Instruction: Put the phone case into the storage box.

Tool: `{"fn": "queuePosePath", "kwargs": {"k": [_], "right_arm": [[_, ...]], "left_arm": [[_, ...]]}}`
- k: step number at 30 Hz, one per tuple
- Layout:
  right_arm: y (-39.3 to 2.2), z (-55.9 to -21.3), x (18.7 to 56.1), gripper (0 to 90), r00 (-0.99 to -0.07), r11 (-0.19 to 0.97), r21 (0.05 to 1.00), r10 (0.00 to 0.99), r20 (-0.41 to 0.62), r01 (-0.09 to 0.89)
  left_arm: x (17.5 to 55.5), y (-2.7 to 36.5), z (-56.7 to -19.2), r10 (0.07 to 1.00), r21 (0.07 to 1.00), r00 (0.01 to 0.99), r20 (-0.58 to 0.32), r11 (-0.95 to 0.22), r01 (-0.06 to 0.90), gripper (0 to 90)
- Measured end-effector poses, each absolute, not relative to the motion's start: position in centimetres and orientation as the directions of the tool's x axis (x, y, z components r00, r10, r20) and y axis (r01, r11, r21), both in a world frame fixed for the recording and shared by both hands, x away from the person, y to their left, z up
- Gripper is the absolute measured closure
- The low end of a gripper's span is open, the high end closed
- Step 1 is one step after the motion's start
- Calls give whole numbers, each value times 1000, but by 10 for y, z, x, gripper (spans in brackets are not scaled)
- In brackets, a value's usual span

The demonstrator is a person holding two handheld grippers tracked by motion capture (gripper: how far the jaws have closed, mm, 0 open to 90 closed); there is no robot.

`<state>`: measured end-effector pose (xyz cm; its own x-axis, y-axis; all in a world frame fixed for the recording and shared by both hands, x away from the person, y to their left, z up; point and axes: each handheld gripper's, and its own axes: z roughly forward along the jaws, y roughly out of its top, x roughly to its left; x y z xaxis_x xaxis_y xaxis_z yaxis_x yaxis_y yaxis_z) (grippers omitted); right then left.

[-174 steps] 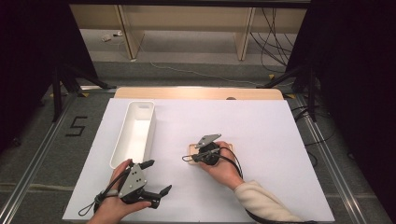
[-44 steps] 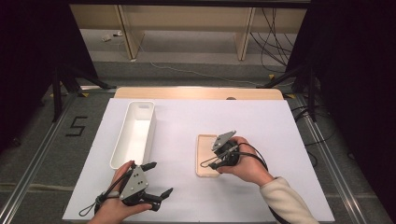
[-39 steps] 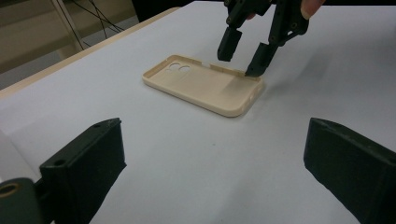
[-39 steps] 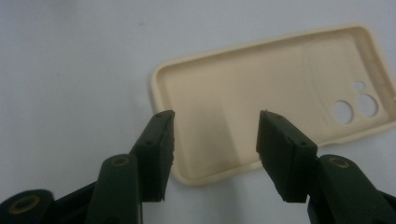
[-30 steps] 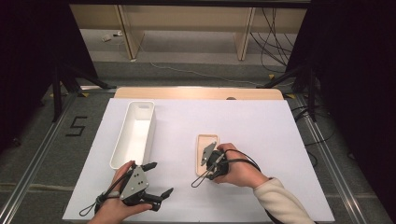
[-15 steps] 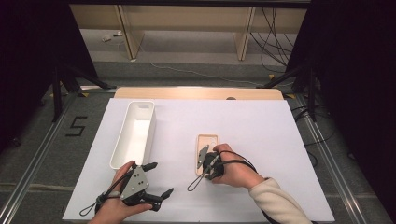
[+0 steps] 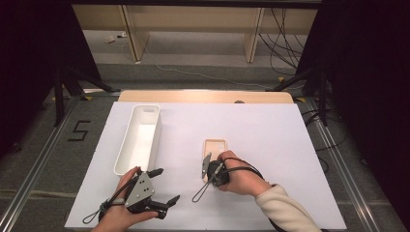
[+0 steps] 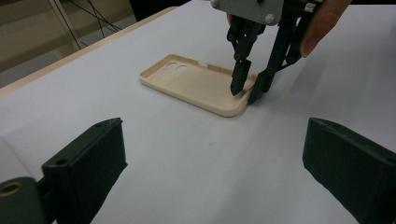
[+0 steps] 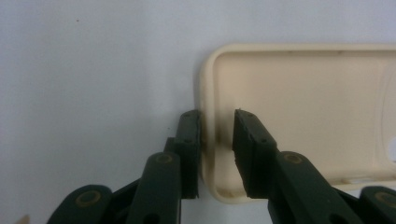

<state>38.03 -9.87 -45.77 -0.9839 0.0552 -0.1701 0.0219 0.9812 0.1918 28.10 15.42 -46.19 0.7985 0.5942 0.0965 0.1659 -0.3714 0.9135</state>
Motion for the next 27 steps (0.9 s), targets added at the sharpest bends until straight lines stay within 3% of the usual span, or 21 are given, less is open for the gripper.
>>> {"fn": "queuePosePath", "kwargs": {"k": [27], "right_arm": [[-93, -458, 371, 828, -975, 989, 137, -19, -223, -50]], "left_arm": [[280, 154, -462, 593, 914, 799, 95, -370, 167, 57]]}}
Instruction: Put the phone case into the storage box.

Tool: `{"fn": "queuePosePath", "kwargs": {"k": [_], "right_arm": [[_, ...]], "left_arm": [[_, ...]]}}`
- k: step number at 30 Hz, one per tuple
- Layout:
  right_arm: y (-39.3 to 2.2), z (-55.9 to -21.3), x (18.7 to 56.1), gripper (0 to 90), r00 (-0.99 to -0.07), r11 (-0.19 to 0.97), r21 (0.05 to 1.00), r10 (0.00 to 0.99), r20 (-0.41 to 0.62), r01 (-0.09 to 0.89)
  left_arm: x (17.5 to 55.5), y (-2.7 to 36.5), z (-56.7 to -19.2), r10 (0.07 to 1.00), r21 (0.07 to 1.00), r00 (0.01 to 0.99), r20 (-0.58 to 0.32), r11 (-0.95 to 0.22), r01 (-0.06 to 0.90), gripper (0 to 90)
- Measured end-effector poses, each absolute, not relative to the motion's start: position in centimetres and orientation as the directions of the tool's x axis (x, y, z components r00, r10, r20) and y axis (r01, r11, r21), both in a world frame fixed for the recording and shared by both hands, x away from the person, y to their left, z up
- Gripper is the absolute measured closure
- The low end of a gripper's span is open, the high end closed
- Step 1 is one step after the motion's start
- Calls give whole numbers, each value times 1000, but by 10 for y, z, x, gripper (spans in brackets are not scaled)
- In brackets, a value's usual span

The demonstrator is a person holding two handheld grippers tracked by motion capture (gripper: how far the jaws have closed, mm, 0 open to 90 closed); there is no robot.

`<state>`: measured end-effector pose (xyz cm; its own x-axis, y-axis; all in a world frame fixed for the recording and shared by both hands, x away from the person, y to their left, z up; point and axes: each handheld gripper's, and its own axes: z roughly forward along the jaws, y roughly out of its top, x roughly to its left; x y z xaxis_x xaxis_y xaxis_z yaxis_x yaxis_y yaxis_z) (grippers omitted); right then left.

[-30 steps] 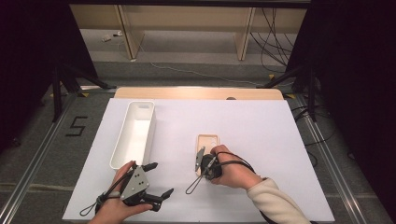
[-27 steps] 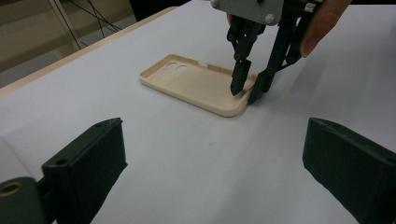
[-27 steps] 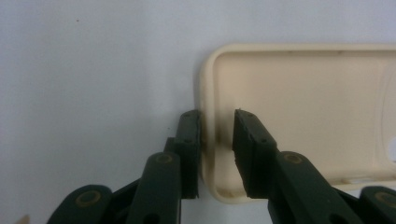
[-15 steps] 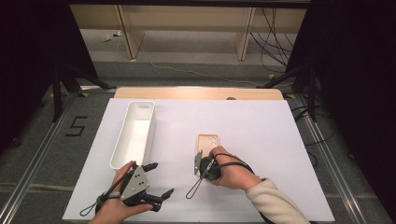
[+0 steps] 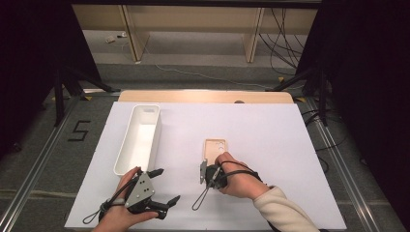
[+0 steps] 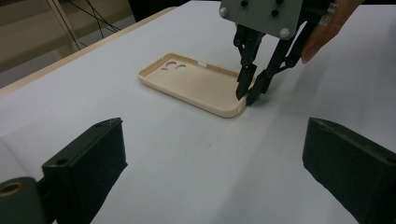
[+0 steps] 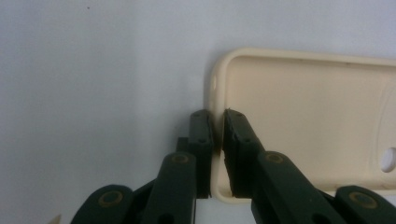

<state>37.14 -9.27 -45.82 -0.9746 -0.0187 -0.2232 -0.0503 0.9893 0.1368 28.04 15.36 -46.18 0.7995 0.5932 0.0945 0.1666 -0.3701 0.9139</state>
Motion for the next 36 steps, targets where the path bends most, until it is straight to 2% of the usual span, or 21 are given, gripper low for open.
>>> {"fn": "queuePosePath", "kwargs": {"k": [36], "right_arm": [[-99, -457, 373, 878, -982, 981, 193, 10, -189, -28]], "left_arm": [[280, 154, -462, 591, 914, 801, 94, -371, 166, 57]]}}
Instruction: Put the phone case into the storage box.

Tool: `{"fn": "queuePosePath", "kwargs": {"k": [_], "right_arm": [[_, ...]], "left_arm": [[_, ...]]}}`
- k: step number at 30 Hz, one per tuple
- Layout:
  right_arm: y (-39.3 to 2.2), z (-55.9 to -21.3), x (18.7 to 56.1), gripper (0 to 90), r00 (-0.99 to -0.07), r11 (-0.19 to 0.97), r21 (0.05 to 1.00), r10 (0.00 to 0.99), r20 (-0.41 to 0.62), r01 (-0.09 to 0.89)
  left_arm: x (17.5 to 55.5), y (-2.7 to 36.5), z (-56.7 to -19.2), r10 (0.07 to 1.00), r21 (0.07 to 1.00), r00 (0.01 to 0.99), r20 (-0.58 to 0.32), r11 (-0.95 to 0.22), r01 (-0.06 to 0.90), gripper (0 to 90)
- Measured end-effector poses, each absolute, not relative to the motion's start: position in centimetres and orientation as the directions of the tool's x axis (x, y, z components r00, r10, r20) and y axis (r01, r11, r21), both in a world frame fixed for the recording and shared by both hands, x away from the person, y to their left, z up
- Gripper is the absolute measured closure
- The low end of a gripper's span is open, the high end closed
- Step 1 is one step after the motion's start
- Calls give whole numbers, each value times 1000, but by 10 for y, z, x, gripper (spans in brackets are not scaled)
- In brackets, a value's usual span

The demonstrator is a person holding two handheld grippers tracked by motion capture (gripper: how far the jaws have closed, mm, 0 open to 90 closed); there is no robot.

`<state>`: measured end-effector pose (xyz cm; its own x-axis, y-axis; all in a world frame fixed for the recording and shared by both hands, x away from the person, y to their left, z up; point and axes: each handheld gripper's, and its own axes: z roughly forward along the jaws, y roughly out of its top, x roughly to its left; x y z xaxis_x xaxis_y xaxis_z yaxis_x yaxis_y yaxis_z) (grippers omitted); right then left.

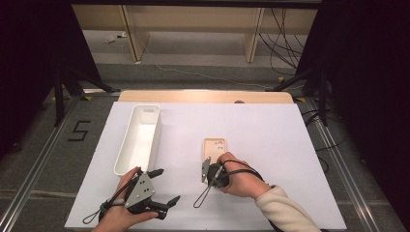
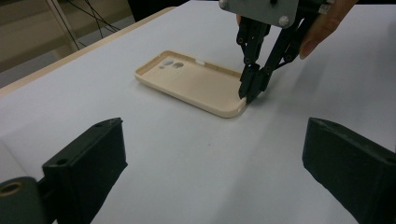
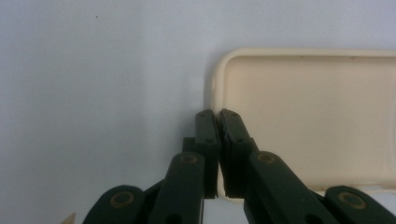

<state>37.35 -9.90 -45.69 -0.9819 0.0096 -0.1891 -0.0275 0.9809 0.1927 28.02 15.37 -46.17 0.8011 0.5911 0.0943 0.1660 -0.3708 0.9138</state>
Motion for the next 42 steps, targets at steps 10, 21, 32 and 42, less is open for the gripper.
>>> {"fn": "queuePosePath", "kwargs": {"k": [10, 21, 32, 42], "right_arm": [[-106, -442, 374, 880, -983, 960, 278, 31, -182, -21], [-117, -429, 376, 880, -984, 924, 382, 61, -168, -8], [-124, -425, 374, 881, -984, 877, 480, 68, -167, -21], [-130, -423, 368, 880, -984, 828, 558, 60, -167, -44]], "left_arm": [[280, 154, -461, 592, 914, 800, 98, -372, 163, 58], [280, 154, -461, 593, 915, 800, 95, -369, 165, 60], [280, 155, -461, 596, 916, 797, 94, -366, 165, 61], [281, 156, -459, 612, 923, 786, 86, -346, 169, 67]]}}
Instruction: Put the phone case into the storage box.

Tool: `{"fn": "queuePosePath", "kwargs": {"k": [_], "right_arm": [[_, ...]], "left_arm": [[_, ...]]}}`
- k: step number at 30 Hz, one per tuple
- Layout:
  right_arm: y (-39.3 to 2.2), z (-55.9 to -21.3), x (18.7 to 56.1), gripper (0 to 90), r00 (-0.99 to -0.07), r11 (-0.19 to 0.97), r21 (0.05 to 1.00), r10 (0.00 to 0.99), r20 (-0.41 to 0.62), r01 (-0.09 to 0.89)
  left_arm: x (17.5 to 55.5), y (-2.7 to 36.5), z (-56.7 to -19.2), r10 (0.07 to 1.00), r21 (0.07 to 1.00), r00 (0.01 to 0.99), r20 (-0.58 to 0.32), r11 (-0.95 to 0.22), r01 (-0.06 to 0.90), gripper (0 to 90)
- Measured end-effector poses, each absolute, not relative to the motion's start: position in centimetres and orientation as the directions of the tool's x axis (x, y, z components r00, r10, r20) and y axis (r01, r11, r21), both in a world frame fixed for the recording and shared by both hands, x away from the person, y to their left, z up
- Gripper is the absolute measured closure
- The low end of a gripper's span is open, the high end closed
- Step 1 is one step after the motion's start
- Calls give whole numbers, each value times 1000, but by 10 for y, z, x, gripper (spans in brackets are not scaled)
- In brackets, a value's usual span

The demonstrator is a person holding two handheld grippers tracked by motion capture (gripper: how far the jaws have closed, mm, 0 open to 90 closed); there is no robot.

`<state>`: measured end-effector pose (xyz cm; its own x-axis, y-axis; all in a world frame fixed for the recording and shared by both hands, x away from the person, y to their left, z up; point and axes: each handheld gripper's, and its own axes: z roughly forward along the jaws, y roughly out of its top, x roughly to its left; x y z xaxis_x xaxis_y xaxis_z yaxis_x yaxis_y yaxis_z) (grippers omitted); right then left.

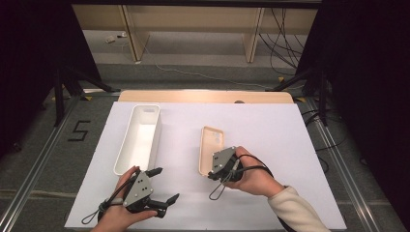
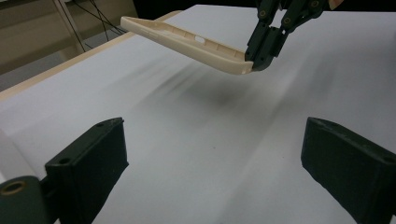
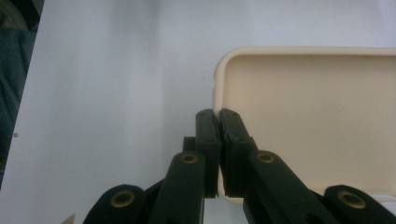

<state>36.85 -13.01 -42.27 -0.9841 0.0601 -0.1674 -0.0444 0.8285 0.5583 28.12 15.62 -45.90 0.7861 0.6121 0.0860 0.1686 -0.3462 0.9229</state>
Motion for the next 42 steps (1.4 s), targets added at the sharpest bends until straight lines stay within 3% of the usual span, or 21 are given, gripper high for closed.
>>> {"fn": "queuePosePath", "kwargs": {"k": [16, 42], "right_arm": [[-131, -421, 357, 881, -983, 780, 621, 39, -181, -84], [-130, -418, 347, 881, -978, 771, 627, 28, -205, -110]], "left_arm": [[310, 135, -425, 652, 930, 759, -7, -275, 244, 157], [369, 104, -386, 705, 899, 708, -50, -276, 339, 256]]}}
